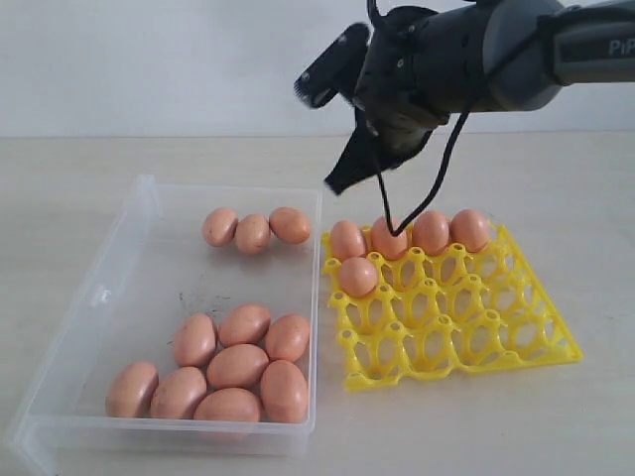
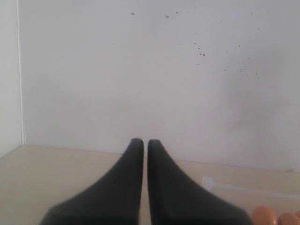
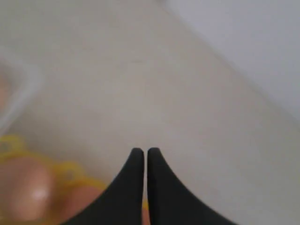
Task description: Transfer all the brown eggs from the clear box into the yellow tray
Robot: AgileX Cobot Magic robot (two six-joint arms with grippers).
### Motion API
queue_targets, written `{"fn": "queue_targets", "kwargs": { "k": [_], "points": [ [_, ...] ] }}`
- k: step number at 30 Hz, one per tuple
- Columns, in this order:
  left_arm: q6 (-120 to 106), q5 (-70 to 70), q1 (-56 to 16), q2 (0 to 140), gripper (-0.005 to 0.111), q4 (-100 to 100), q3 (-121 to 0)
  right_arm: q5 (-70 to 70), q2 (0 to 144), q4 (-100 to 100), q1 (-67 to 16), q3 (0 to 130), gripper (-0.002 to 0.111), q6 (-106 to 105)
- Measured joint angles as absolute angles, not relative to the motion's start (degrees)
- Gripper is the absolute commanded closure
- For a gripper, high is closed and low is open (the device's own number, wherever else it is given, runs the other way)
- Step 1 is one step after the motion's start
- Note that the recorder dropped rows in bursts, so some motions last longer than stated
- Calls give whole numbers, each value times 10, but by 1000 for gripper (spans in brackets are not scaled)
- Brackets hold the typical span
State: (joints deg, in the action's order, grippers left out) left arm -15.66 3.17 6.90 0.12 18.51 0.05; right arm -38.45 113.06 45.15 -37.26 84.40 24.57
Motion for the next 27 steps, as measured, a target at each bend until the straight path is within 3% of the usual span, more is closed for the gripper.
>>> {"fn": "queue_targets", "kwargs": {
  "k": [5, 15, 18, 22, 23, 27],
  "points": [
    [-157, 32, 69, 1, 103, 185, 1, -355, 1165, 15, -377, 912, 109, -46],
    [-157, 32, 69, 1, 103, 185, 1, -616, 1367, -89, -378, 1280, 106, 37],
    [-157, 32, 69, 1, 103, 185, 1, -652, 1409, -97, -378, 1340, 88, 52],
    [-157, 32, 69, 1, 103, 185, 1, -667, 1442, -98, -378, 1365, 48, 54],
    [-157, 32, 69, 1, 103, 185, 1, -667, 1446, -99, -378, 1367, 43, 57],
    [-157, 32, 69, 1, 103, 185, 1, -663, 1459, -98, -378, 1369, 49, 87]
  ]
}}
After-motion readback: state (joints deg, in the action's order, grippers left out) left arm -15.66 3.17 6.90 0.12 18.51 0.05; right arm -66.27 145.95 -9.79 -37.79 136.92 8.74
